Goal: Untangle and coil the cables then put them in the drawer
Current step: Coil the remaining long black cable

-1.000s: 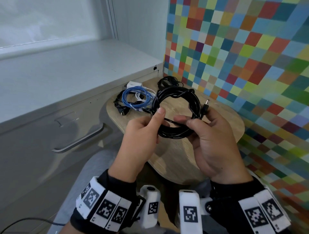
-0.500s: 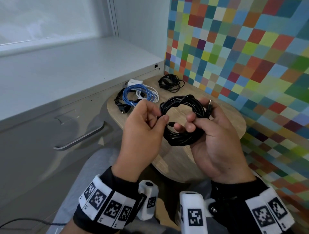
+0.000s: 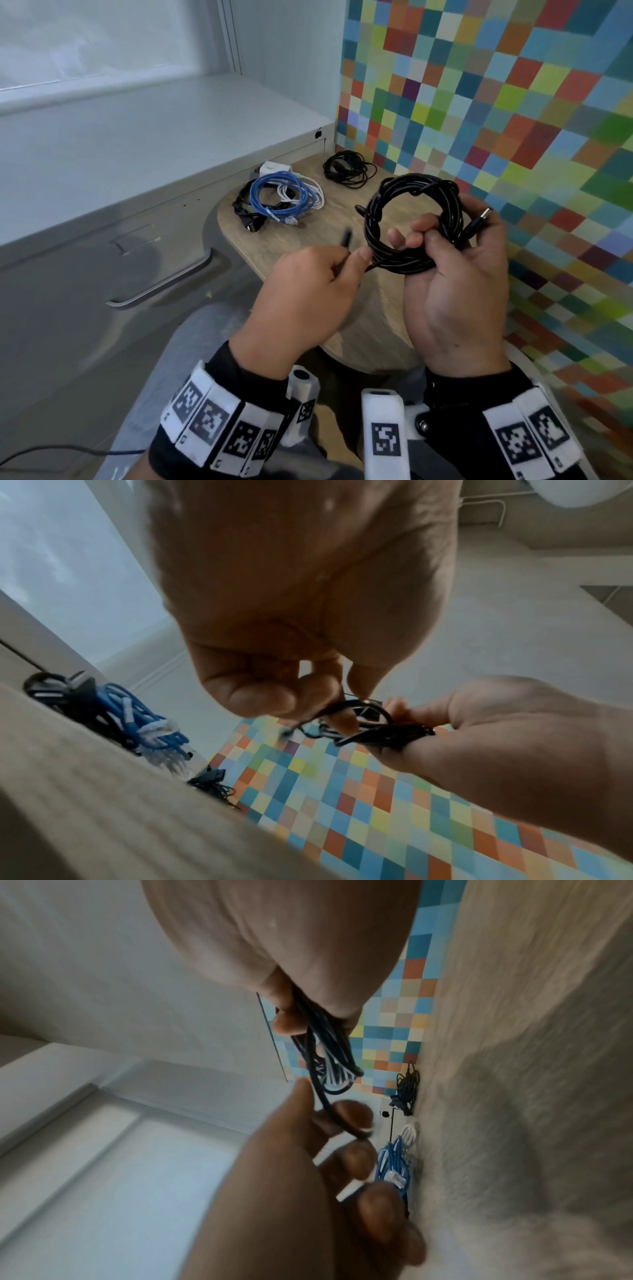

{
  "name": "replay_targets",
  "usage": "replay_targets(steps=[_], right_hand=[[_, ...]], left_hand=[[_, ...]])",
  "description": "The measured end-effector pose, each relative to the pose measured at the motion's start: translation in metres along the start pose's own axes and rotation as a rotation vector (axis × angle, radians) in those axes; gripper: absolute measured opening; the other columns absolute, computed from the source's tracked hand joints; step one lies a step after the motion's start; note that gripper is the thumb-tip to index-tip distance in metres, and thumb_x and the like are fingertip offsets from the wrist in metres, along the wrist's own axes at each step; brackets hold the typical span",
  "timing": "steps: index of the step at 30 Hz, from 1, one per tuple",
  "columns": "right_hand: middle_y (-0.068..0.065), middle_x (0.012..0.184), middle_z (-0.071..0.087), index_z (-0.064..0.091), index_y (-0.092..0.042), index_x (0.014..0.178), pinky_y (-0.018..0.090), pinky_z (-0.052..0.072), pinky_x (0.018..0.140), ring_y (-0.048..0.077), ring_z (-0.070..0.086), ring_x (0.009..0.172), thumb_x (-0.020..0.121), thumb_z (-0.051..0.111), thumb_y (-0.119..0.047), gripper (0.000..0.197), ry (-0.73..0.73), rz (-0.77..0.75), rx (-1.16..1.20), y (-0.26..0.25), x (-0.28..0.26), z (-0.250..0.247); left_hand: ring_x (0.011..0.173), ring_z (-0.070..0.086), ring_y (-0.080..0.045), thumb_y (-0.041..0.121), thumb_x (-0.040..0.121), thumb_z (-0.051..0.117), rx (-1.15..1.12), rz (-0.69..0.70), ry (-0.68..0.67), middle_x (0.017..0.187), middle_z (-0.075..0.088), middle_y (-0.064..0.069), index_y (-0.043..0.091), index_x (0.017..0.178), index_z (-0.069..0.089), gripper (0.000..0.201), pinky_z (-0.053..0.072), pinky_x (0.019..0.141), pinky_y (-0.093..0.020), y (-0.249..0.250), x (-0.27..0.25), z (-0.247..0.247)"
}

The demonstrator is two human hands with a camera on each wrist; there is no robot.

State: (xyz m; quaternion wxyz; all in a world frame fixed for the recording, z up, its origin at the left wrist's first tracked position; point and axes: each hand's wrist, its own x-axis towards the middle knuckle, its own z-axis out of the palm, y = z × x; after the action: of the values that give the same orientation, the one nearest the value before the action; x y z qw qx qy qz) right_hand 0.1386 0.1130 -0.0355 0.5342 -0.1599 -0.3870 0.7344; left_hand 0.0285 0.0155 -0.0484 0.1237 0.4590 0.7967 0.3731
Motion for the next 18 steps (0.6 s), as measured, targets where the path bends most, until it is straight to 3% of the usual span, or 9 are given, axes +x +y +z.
replay_targets(steps=[2, 4, 5, 7, 9, 11, 13, 16, 18], right_hand=[[0.012, 0.085, 0.059, 0.046, -0.015, 0.13, 0.045, 0.056, 0.087, 0.019, 0.053, 0.071, 0.099, 0.036, 0.018, 0.047, -0.029, -0.004, 0.035, -0.001, 0.0, 0.001], [0.012, 0.087, 0.058, 0.046, -0.015, 0.13, 0.045, 0.055, 0.086, 0.019, 0.051, 0.072, 0.1, 0.035, 0.017, 0.045, -0.075, 0.003, 0.076, -0.004, -0.002, 0.001], [0.012, 0.087, 0.058, 0.046, -0.015, 0.129, 0.044, 0.055, 0.085, 0.02, 0.051, 0.071, 0.1, 0.035, 0.016, 0.044, -0.105, 0.02, 0.104, -0.005, -0.003, 0.002], [0.012, 0.087, 0.058, 0.048, -0.016, 0.127, 0.045, 0.056, 0.084, 0.019, 0.051, 0.07, 0.099, 0.036, 0.013, 0.042, -0.162, 0.08, 0.162, -0.006, -0.005, 0.003], [0.012, 0.086, 0.058, 0.048, -0.016, 0.128, 0.045, 0.057, 0.082, 0.019, 0.052, 0.068, 0.099, 0.036, 0.011, 0.042, -0.19, 0.138, 0.19, -0.006, -0.006, 0.003], [0.012, 0.086, 0.059, 0.049, -0.017, 0.13, 0.045, 0.057, 0.082, 0.018, 0.054, 0.068, 0.101, 0.034, 0.01, 0.042, -0.197, 0.187, 0.199, -0.004, -0.006, 0.002], [0.012, 0.086, 0.06, 0.05, -0.016, 0.131, 0.045, 0.058, 0.082, 0.019, 0.057, 0.07, 0.102, 0.034, 0.009, 0.041, -0.193, 0.227, 0.193, -0.003, -0.006, 0.001], [0.014, 0.089, 0.062, 0.052, -0.013, 0.133, 0.044, 0.059, 0.083, 0.021, 0.061, 0.076, 0.102, 0.035, 0.008, 0.042, -0.161, 0.239, 0.117, -0.003, -0.003, -0.001], [0.013, 0.091, 0.063, 0.051, -0.012, 0.137, 0.043, 0.058, 0.084, 0.022, 0.062, 0.079, 0.102, 0.035, 0.008, 0.043, -0.14, 0.229, 0.061, -0.003, -0.001, -0.003]], left_hand=[[0.046, 0.054, -0.006, 0.057, 0.1, 0.049, -0.101, -0.07, -0.009, 0.053, 0.06, 0.005, 0.022, 0.073, 0.072, 0.05, 0.047, 0.051, -0.028, -0.004, 0.001, -0.002], [0.059, 0.07, -0.014, 0.046, 0.101, 0.058, -0.345, -0.162, -0.007, 0.07, 0.073, 0.004, 0.024, 0.083, 0.077, 0.034, 0.063, 0.067, -0.04, -0.007, 0.002, -0.004], [0.068, 0.075, -0.02, 0.037, 0.102, 0.061, -0.5, -0.209, 0.0, 0.081, 0.077, 0.002, 0.023, 0.092, 0.079, 0.025, 0.064, 0.075, -0.046, -0.005, 0.001, -0.003], [0.079, 0.076, -0.028, 0.018, 0.101, 0.063, -0.776, -0.247, 0.046, 0.094, 0.08, -0.003, 0.015, 0.105, 0.077, 0.014, 0.063, 0.083, -0.047, -0.004, 0.001, -0.003], [0.078, 0.073, -0.025, 0.007, 0.099, 0.064, -0.938, -0.246, 0.104, 0.09, 0.079, -0.009, 0.011, 0.114, 0.07, 0.017, 0.064, 0.083, -0.042, -0.006, 0.002, -0.003], [0.08, 0.071, -0.024, 0.003, 0.097, 0.064, -1.024, -0.255, 0.109, 0.089, 0.077, -0.014, 0.01, 0.118, 0.065, 0.022, 0.063, 0.083, -0.041, -0.007, 0.003, -0.004], [0.088, 0.068, -0.028, 0.003, 0.1, 0.06, -1.02, -0.235, 0.038, 0.098, 0.077, -0.018, 0.008, 0.115, 0.068, 0.019, 0.062, 0.085, -0.038, -0.008, 0.003, -0.006], [0.086, 0.07, -0.025, -0.002, 0.1, 0.053, -1.003, -0.21, -0.064, 0.099, 0.079, -0.009, 0.008, 0.109, 0.073, 0.023, 0.06, 0.083, -0.036, -0.009, 0.001, -0.009], [0.083, 0.073, -0.024, 0.006, 0.091, 0.057, -1.062, -0.202, -0.073, 0.1, 0.079, -0.011, 0.006, 0.108, 0.072, 0.023, 0.059, 0.079, -0.037, -0.009, 0.001, -0.012]])
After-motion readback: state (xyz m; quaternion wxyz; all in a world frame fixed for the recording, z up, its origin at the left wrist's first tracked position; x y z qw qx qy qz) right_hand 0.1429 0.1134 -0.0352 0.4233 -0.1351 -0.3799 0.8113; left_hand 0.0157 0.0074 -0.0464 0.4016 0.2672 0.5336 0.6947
